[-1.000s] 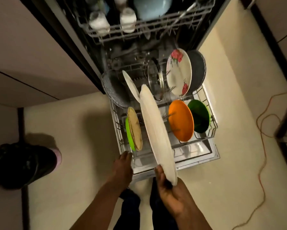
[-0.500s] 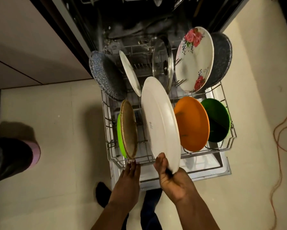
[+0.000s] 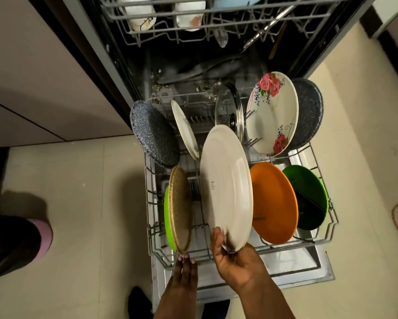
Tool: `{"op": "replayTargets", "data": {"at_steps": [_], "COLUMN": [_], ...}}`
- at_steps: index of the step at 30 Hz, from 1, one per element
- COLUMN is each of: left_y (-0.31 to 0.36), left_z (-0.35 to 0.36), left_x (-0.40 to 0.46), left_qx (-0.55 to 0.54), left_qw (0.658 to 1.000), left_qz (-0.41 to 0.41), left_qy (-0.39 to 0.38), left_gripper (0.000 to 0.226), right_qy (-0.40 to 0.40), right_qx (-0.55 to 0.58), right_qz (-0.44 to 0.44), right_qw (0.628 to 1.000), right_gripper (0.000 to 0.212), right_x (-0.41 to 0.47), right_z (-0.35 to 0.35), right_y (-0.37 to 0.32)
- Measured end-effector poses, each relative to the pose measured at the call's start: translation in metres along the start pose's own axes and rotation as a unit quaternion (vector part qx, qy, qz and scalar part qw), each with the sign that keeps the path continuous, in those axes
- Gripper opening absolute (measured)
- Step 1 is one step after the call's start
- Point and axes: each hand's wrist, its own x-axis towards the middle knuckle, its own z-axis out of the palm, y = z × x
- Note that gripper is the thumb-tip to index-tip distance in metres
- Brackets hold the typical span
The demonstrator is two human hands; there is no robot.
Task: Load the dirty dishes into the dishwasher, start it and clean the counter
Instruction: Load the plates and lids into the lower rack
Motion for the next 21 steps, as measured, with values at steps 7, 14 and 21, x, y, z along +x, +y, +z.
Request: {"op": "replayTargets", "data": {"at_steps": [7,14,21], "left_y": [0.005,-0.003,0.000], "left_z": [-0.004,-0.001,0.004], "left_x": [0.000,0.003,0.004], "left_qx": [-0.057,-0.024,0.022], "left_qw": [0.998,0.998,0.997], "left_qz": [-0.003,-0.007,-0.014], "left_qy": [0.039,0.053,0.074], "left_gripper": [0.048,0.053,0.052], "right_qy": [0.040,0.067,0.106], "right_qx": [-0.052,-0.163,-0.373], "right_qz": [0.031,0.002,-0.091], "right_qw": [0.997,0.984,0.917], "right_gripper": [0.052,0.065,0.046], "right_x": [-0.004,-0.015,-0.035], "right_z": [0.006,-0.003,-0.043], "right_y": [-0.007,-0.004,-0.013]}}
